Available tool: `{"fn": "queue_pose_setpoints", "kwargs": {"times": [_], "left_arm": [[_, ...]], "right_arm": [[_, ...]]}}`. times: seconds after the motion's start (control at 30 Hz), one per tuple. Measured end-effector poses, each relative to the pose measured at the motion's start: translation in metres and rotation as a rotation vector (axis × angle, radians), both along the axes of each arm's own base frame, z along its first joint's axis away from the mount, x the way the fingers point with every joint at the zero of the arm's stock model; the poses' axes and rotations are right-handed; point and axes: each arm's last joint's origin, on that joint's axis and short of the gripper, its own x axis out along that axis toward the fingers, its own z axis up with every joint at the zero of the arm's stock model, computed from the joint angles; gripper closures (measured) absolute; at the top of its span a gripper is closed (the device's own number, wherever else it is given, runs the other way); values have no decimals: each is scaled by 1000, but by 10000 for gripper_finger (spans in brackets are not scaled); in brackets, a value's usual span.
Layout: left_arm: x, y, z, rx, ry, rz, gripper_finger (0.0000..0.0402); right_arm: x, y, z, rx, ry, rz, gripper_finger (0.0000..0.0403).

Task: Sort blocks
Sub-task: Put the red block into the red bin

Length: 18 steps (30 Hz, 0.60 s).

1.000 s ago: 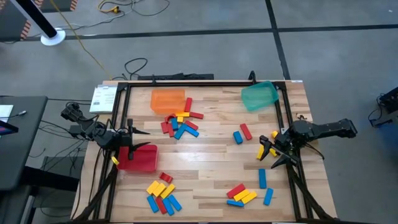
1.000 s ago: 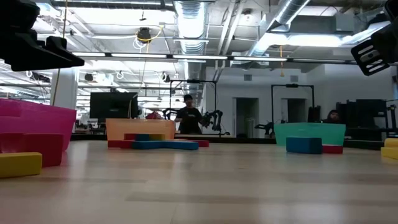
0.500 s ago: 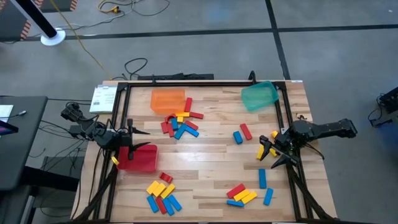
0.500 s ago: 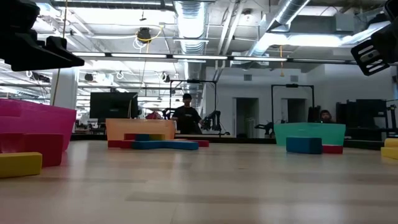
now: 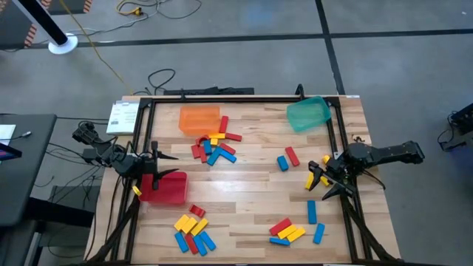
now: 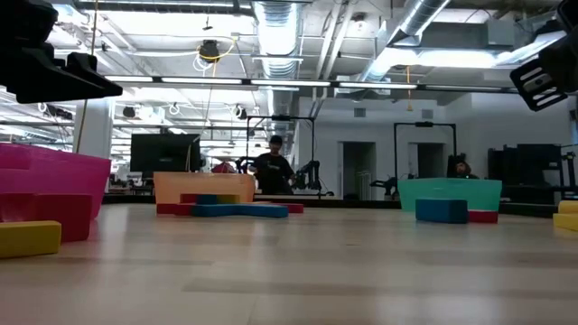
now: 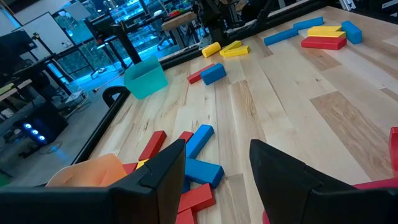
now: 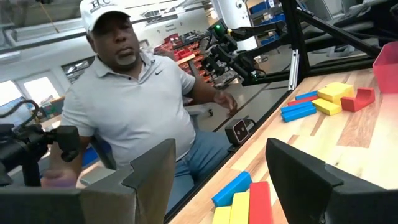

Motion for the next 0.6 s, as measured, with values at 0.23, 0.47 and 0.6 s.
{"fn": "queue_pose_setpoints", "kwargs": {"times": [0.23,0.47,0.6], "left_arm": [[0,0,0,0,0,0,228],[0,0,0,0,0,1,228],[0,0,0,0,0,0,228]], "right_arm": [[0,0,0,-45,-50,-6,133],[-1,-3,14,-85,-272,-51,133],[-6,-6,32,-130,-540,-131,133]]}}
